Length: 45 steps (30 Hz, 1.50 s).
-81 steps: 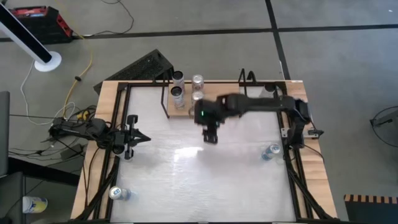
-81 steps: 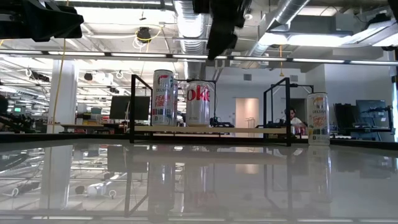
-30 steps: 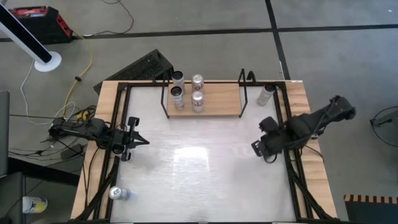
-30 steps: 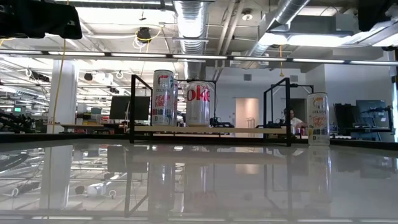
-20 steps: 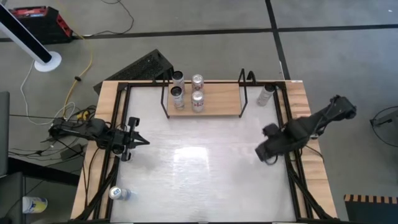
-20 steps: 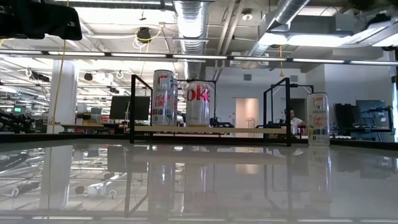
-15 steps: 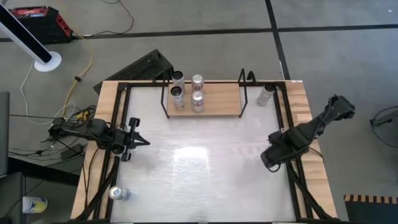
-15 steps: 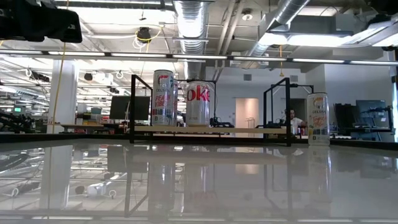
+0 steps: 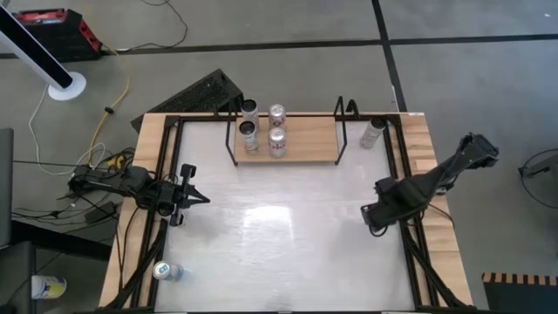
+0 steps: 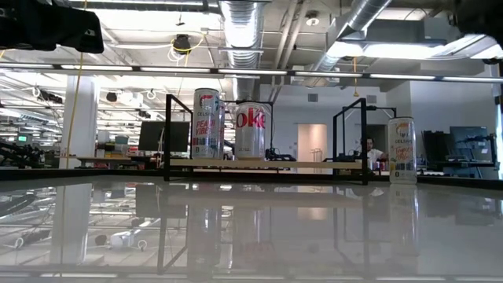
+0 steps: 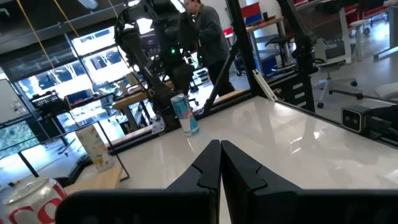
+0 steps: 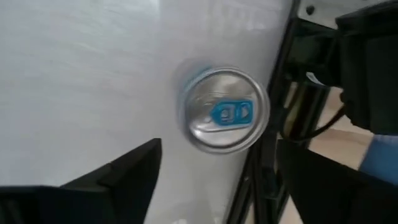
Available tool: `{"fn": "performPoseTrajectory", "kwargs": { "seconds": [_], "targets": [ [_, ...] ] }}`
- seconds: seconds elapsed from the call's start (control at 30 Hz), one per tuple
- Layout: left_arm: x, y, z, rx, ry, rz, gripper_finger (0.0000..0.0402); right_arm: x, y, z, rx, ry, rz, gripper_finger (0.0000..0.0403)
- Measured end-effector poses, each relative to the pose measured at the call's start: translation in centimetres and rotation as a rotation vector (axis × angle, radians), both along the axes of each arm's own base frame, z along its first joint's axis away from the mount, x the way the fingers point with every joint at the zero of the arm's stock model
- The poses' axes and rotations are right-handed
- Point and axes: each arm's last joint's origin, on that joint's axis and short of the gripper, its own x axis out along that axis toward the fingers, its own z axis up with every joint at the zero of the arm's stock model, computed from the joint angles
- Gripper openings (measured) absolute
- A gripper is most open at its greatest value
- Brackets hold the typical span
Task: Place canned beverage on shelf
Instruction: Put the right blue soda can on the shelf
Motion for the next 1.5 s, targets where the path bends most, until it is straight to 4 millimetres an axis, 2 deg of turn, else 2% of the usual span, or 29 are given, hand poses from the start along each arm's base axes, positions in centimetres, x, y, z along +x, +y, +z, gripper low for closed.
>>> {"fn": "performPoseTrajectory", "kwargs": {
  "seconds": [0.23, 0.5, 0.67, 0.83, 0.93, 1.03, 1.13, 1.33, 1.5],
  "targets": [
    [0.0, 0.0, -0.1, 0.017, 0.007, 0.002, 0.0, 0.3, -0.8, -0.8, 0.007, 0.027, 0.007, 0.0392],
    [0.0, 0.0, -0.1, 0.013, 0.007, 0.001, 0.0, 0.3, -1.2, -1.4, -0.016, 0.037, -0.037, 0.0399],
    [0.0, 0.0, -0.1, 0.013, 0.01, 0.001, 0.0, 0.5, -1.1, -3.3, -0.005, 0.025, -0.04, 0.0388],
    [0.0, 0.0, -0.1, 0.022, 0.01, 0.003, 0.0, 0.4, -1.1, -3.5, -0.021, 0.023, -0.034, 0.037],
    [0.0, 0.0, -0.1, 0.022, 0.01, 0.003, 0.0, 0.4, -1.1, -3.5, -0.018, 0.025, -0.012, 0.0344],
    [0.0, 0.0, -0.1, 0.022, 0.01, 0.003, 0.0, 0.5, -1.1, -3.5, -0.011, 0.024, 0.025, 0.0299],
    [0.0, 0.0, -0.1, 0.022, 0.01, 0.003, 0.0, 0.6, -1.0, -3.0, 0.016, 0.02, 0.075, 0.0264],
    [0.0, 0.0, -0.1, 0.023, 0.011, 0.003, 0.0, 1.6, -1.0, -0.5, -0.002, -0.092, 0.106, 0.0263],
    [0.0, 0.0, -0.1, 0.033, 0.009, 0.005, 0.0, 3.8, -1.8, 2.2, -0.091, -0.218, 0.159, 0.0263]
  ]
}}
